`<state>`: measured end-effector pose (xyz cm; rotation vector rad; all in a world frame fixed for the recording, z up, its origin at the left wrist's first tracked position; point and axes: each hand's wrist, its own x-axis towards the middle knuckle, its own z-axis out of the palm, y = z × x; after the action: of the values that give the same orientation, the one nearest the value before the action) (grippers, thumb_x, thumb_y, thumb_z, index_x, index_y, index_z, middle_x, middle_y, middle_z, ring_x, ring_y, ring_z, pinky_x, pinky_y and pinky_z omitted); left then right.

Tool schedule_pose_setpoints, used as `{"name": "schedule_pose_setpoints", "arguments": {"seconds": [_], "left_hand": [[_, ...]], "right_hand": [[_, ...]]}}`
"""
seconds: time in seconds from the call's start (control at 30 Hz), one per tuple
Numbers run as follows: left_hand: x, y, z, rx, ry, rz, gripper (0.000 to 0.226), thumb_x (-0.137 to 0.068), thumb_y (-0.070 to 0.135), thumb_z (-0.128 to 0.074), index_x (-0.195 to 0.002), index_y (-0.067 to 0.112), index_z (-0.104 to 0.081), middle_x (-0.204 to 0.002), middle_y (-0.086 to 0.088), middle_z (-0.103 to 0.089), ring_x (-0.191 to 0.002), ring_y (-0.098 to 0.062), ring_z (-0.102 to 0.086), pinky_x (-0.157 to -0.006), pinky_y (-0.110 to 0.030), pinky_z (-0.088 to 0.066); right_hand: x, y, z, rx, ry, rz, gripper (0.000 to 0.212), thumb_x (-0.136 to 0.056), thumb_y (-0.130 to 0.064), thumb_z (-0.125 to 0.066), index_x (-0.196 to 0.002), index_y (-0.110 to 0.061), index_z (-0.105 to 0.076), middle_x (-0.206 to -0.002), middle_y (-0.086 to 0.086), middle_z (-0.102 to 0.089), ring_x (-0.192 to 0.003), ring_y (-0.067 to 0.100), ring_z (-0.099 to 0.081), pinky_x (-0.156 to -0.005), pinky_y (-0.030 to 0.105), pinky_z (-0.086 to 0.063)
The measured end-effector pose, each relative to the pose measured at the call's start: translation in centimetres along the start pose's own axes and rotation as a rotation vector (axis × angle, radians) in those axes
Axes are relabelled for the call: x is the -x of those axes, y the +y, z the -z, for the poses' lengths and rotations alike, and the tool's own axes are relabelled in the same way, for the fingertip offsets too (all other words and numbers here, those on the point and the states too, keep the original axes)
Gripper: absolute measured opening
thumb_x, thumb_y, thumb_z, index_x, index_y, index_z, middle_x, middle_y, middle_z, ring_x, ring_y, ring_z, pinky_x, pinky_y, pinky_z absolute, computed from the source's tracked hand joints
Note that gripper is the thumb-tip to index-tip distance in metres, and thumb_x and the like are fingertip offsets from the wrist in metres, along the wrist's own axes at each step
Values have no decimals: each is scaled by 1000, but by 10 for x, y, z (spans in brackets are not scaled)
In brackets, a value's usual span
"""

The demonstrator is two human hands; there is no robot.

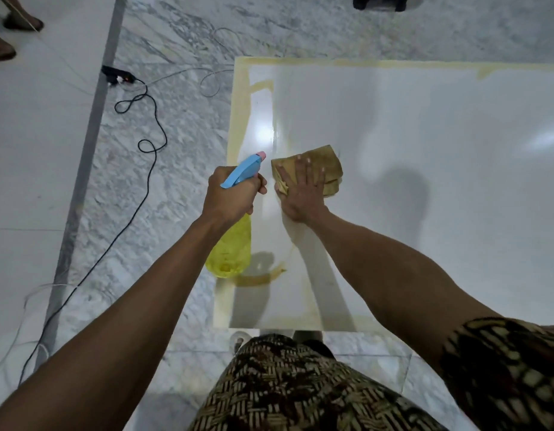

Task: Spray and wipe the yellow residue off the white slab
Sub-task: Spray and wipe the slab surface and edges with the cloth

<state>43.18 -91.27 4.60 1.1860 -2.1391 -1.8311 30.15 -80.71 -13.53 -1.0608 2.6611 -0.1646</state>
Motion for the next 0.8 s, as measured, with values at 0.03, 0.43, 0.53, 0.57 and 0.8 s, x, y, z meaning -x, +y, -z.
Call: {"name": "schedule_pose_setpoints", "arguments": {"seconds": [0.03,0.43,0.53,0.57,0.8], "left_hand": [[13,-5,2,-2,-11,-3,54,-97,0,-52,-120,47,-66,-82,-3,-73,-78,-13,-69,-46,-23,-48],[138,-66,28,-12,-59,-36,50,-99,0,-51,-121,42,-67,-82,-2,-74,-82,-20,-68,-45,-23,-48],[156,-75,38,-20,-42,-49,49,-100,1,-52,-115,45,-68,-80,-2,-75,-81,-23,-68,-45,-23,-48],[160,-76,41,-21,-40,-54,48,-100,1,-52,-116,43,-68,-80,-2,-75,-81,-23,-68,-45,-23,-48],[176,-69,52,-14,-74,-92,41,-86,9,-58,-103,41,-75,-77,0,-77,-79,-36,-68,-47,-27,-49]], "right_hand": [[20,-3,-6,2,-25,15,56,-103,-52,-19,-147,-30,-47,-153,21,-42,-141,44,-38,-110,70,-29],[198,-29,-51,86,-148,-40,58,-94,-55,-32,-142,-29,-53,-149,18,-49,-139,40,-34,-113,60,-8],[235,-43,-36,24,-211,-80,64,-98,-55,-21,-157,-30,-26,-165,14,-15,-152,38,-12,-118,60,1],[243,-47,-31,-12,-272,-96,63,-101,-54,-20,-159,-30,-10,-167,11,1,-154,35,1,-119,59,7],[256,-62,13,-271,-540,-200,69,-102,-55,-24,-158,-15,-19,-165,11,-17,-152,33,-13,-122,55,-10]]}}
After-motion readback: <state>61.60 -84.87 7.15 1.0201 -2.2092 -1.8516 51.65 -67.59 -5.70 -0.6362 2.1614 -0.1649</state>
